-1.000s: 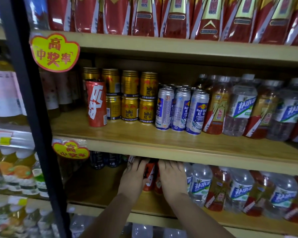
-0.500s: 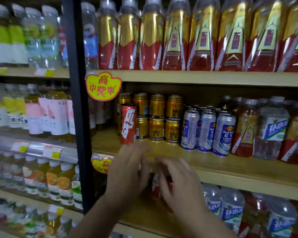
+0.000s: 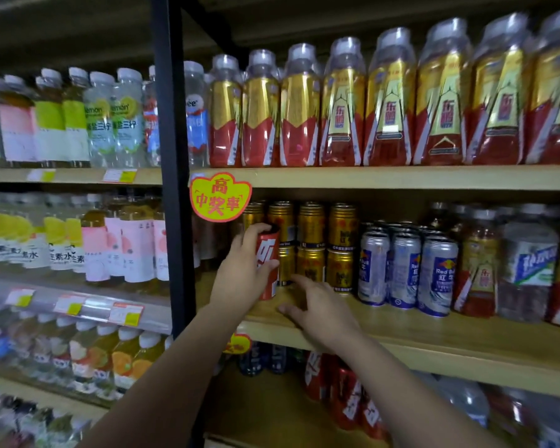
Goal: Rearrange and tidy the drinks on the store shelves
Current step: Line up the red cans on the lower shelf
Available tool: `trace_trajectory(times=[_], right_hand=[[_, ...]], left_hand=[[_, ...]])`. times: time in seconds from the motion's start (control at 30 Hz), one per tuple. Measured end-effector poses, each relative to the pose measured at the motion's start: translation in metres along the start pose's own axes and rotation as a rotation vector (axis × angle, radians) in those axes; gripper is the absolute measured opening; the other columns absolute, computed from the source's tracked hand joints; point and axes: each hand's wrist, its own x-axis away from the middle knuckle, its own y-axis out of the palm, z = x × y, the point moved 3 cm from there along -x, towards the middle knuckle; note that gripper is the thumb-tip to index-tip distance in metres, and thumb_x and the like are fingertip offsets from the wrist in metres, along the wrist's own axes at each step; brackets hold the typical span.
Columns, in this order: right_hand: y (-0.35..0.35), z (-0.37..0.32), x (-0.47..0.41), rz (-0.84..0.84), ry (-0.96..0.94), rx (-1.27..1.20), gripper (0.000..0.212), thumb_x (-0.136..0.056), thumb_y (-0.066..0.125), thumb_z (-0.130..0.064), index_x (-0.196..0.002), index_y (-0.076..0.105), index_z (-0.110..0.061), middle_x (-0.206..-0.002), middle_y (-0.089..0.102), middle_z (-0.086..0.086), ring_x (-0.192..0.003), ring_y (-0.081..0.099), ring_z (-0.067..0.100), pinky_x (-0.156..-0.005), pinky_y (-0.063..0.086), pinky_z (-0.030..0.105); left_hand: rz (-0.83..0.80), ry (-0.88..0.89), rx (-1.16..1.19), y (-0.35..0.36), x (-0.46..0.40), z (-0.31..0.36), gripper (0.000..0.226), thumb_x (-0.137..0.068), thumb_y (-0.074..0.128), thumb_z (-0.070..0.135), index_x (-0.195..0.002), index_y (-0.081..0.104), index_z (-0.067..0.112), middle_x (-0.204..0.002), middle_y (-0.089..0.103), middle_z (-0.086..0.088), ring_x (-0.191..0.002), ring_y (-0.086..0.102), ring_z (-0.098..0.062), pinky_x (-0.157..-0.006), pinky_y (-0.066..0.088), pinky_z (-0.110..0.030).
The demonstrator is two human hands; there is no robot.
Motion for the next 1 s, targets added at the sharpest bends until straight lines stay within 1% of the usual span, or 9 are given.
trace_trajectory(times=[0.23, 0.33, 0.4, 0.57, 0.67, 0.73, 0.83, 0.9, 1.0], right_hand=[[-0.020, -0.021, 0.051, 0.193, -0.067, -0.230, 0.067, -0.082, 0.050, -0.079, -0.141, 0.041, -0.049, -0.131, 0.057, -0.023, -0.124, 0.048, 0.006, -0.100, 0.046, 0.035], [-0.013, -0.018, 0.098, 0.306, -0.125, -0.194, 0.061, -0.087, 0.042, -0.081, -0.139, 0.044, -0.048, -0.125, 0.050, -0.037, -0.115, 0.041, -0.014, -0.094, 0.035, 0.018], [0.001, -0.005, 0.130, 0.339, -0.111, -0.180, 0.055, -0.092, 0.044, -0.075, -0.140, 0.043, -0.048, -0.122, 0.042, -0.045, -0.115, 0.039, -0.018, -0.093, 0.029, 0.013], [0.058, 0.041, 0.198, 0.349, -0.017, -0.177, 0.053, -0.081, 0.064, -0.049, -0.132, 0.052, -0.038, -0.109, 0.058, -0.024, -0.097, 0.056, 0.002, -0.082, 0.039, 0.020], [0.093, 0.071, 0.213, 0.212, 0.299, -0.390, 0.037, -0.082, 0.078, -0.040, -0.109, 0.059, -0.056, -0.087, 0.070, -0.022, -0.083, 0.068, 0.003, -0.069, 0.055, 0.021], [0.111, 0.087, 0.209, 0.160, 0.422, -0.487, 0.033, -0.083, 0.079, -0.031, -0.095, 0.059, -0.054, -0.081, 0.073, -0.013, -0.077, 0.070, 0.005, -0.068, 0.056, 0.021], [0.128, 0.094, 0.193, 0.067, 0.460, -0.500, 0.045, -0.089, 0.069, -0.014, -0.109, 0.056, -0.052, -0.098, 0.074, -0.011, -0.091, 0.069, 0.004, -0.085, 0.056, 0.026], [0.141, 0.095, 0.184, -0.010, 0.434, -0.500, 0.057, -0.093, 0.060, -0.013, -0.140, 0.048, -0.043, -0.125, 0.066, -0.013, -0.110, 0.063, 0.000, -0.100, 0.052, 0.028], [0.152, 0.100, 0.178, -0.073, 0.407, -0.444, 0.070, -0.097, 0.055, -0.014, -0.157, 0.028, -0.040, -0.145, 0.044, -0.020, -0.117, 0.047, -0.017, -0.097, 0.037, 0.002]], left_hand=[[0.088, 0.164, 0.154, -0.022, 0.072, 0.039, 0.066, -0.084, 0.073, 0.041, -0.137, 0.036, 0.053, -0.138, 0.042, 0.022, -0.119, 0.048, 0.008, -0.079, 0.051, -0.010], [0.099, 0.135, 0.277, -0.020, 0.112, 0.042, 0.070, -0.079, 0.075, 0.048, -0.140, 0.040, 0.048, -0.141, 0.043, 0.029, -0.124, 0.051, 0.005, -0.083, 0.052, -0.010], [0.057, 0.054, 0.397, -0.005, 0.145, 0.036, 0.075, -0.079, 0.074, 0.059, -0.144, 0.043, 0.038, -0.146, 0.045, 0.023, -0.122, 0.059, -0.003, -0.080, 0.059, -0.022], [-0.088, -0.127, 0.386, 0.069, 0.226, 0.009, 0.079, -0.078, 0.075, 0.061, -0.146, 0.044, 0.035, -0.145, 0.053, 0.016, -0.123, 0.060, -0.003, -0.090, 0.056, -0.027], [-0.199, -0.289, 0.384, 0.109, 0.245, -0.005, 0.085, -0.074, 0.076, 0.063, -0.148, 0.036, 0.047, -0.137, 0.056, 0.028, -0.117, 0.059, 0.008, -0.089, 0.057, -0.027], [-0.222, -0.395, 0.475, 0.132, 0.244, -0.013, 0.087, -0.071, 0.080, 0.052, -0.144, 0.033, 0.057, -0.131, 0.057, 0.034, -0.114, 0.060, 0.010, -0.089, 0.056, -0.027], [-0.218, -0.470, 0.446, 0.157, 0.231, -0.024, 0.086, -0.080, 0.080, 0.023, -0.127, 0.029, 0.074, -0.126, 0.056, 0.039, -0.116, 0.056, 0.012, -0.091, 0.051, -0.019], [-0.206, -0.518, 0.432, 0.168, 0.222, -0.034, 0.076, -0.084, 0.078, 0.020, -0.130, 0.035, 0.062, -0.128, 0.060, 0.026, -0.118, 0.060, 0.002, -0.096, 0.055, -0.033], [-0.193, -0.504, 0.421, 0.183, 0.210, -0.040, 0.067, -0.089, 0.075, 0.022, -0.145, 0.040, 0.035, -0.134, 0.059, 0.012, -0.125, 0.056, -0.007, -0.104, 0.051, -0.041]])
